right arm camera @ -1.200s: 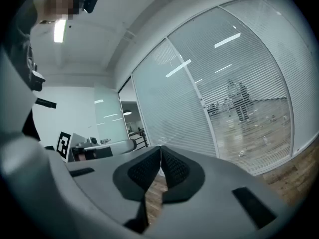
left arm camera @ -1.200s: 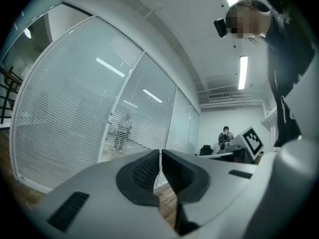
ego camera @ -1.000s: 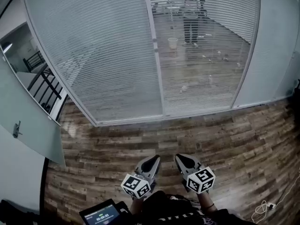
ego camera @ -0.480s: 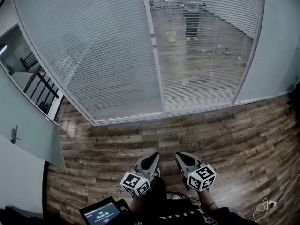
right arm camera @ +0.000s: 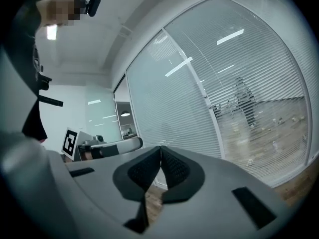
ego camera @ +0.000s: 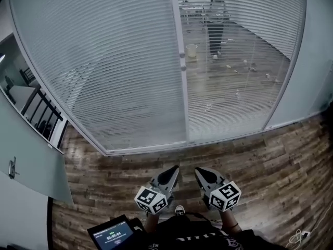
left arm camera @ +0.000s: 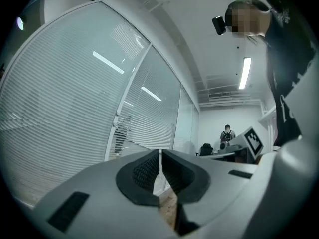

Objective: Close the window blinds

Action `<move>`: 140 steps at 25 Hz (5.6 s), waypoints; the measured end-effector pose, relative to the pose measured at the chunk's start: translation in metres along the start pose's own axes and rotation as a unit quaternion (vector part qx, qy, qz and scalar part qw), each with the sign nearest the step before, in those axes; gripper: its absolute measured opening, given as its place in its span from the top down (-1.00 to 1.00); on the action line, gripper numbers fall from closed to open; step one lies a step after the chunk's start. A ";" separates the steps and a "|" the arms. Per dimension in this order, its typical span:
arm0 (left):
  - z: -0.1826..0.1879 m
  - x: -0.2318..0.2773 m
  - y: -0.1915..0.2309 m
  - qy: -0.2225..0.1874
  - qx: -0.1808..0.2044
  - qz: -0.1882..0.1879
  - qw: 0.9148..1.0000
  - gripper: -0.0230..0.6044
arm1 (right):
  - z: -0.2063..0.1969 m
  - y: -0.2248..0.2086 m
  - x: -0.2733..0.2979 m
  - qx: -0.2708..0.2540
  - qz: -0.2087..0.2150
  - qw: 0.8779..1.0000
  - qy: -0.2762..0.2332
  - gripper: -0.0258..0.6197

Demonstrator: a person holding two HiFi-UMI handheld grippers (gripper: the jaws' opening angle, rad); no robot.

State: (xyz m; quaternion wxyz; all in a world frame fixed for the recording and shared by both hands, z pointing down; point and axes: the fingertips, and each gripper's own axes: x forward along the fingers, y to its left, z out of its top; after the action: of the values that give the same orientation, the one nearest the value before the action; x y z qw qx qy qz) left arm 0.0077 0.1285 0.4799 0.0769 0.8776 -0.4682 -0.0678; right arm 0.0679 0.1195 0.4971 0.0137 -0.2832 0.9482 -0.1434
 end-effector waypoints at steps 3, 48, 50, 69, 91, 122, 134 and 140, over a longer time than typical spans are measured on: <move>0.010 0.010 0.052 0.000 0.001 -0.008 1.000 0.91 | 0.005 -0.011 0.051 0.009 -0.011 1.000 -0.008 0.87; 0.031 0.305 0.378 0.022 -0.018 0.081 0.996 0.91 | 0.191 -0.408 0.454 -0.081 -0.126 0.989 -0.006 0.49; 0.031 0.311 0.382 0.029 -0.020 0.072 0.997 0.91 | 0.197 -0.415 0.463 -0.136 -0.164 0.977 0.010 0.49; 0.056 0.335 0.426 0.033 -0.007 0.020 0.999 0.91 | 0.212 -0.412 0.493 -0.484 -0.274 0.825 0.103 0.52; 0.050 0.350 0.435 0.043 -0.021 -0.004 0.999 0.91 | 0.214 -0.413 0.497 -0.424 -0.255 0.867 0.064 0.51; 0.046 0.354 0.453 0.047 -0.037 -0.002 0.998 0.91 | 0.218 -0.434 0.493 0.006 -0.202 0.978 -0.055 0.51; 0.047 0.351 0.455 0.045 -0.037 -0.008 0.998 0.91 | 0.216 -0.422 0.502 -0.275 -0.261 0.924 0.050 0.51; 0.050 0.338 0.457 0.044 -0.036 -0.009 0.998 0.91 | 0.217 -0.423 0.495 0.078 -0.197 0.975 -0.074 0.50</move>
State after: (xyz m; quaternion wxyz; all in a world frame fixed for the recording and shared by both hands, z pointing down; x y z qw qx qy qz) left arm -0.1865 -0.4074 0.5064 0.1284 0.8804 -0.4541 -0.0468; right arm -0.0987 -0.5433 0.4347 0.0770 -0.4721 0.8562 -0.1952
